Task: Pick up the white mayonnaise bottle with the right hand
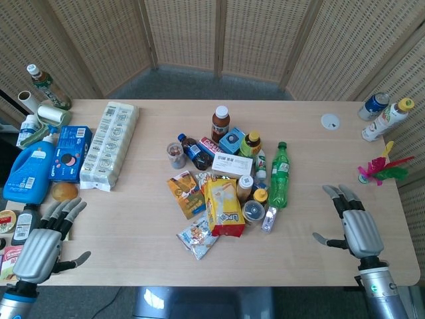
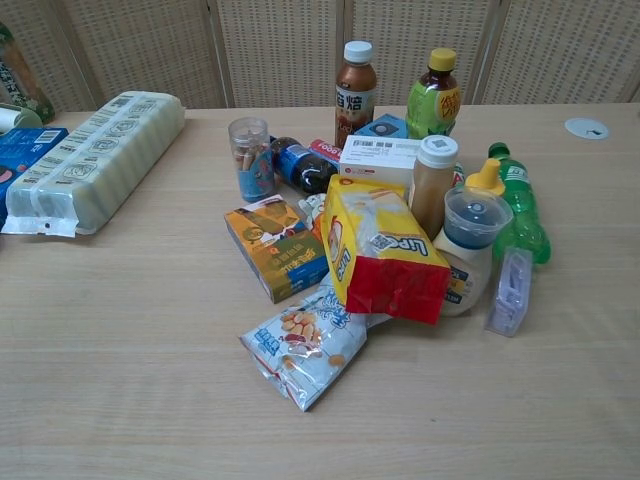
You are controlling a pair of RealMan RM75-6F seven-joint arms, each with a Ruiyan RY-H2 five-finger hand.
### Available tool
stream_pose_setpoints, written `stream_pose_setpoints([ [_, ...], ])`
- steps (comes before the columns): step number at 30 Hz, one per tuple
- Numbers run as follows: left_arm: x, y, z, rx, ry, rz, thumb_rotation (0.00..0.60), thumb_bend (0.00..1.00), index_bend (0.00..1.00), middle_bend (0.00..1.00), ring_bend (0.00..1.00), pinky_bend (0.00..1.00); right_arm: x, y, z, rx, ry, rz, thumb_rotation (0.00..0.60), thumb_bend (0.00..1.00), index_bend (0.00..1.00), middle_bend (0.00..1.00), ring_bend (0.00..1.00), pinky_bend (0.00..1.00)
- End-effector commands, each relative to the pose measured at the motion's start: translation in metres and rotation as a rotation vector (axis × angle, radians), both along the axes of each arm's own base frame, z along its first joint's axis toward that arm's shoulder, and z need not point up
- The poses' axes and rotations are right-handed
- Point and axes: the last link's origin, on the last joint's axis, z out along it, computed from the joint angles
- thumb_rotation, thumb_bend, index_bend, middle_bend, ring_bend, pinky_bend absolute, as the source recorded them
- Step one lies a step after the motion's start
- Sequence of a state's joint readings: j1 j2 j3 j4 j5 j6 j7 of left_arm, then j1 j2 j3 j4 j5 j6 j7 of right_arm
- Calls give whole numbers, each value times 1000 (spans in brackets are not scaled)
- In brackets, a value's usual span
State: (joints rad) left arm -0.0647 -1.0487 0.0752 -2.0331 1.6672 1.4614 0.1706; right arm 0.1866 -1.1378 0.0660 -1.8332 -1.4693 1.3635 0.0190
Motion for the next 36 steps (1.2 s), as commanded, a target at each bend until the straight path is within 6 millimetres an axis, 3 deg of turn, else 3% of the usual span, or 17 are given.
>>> stream_pose_setpoints([
  [1,1,2,0,-9,-4,-13,600,221,88,40,0,0,-1,4,-12,119,-124,-22,578,0,0,0,0,0],
  [18,4,6,-1,-28,-10,-24,600,222,88,39,0,0,20,-17,-84,372,-255,15,578,0,0,0,0,0],
  [36,-1,5,1,-20,-13,-9,600,223,85,39,0,0,41,-43,-117,454,-285,39,580,0,0,0,0,0],
])
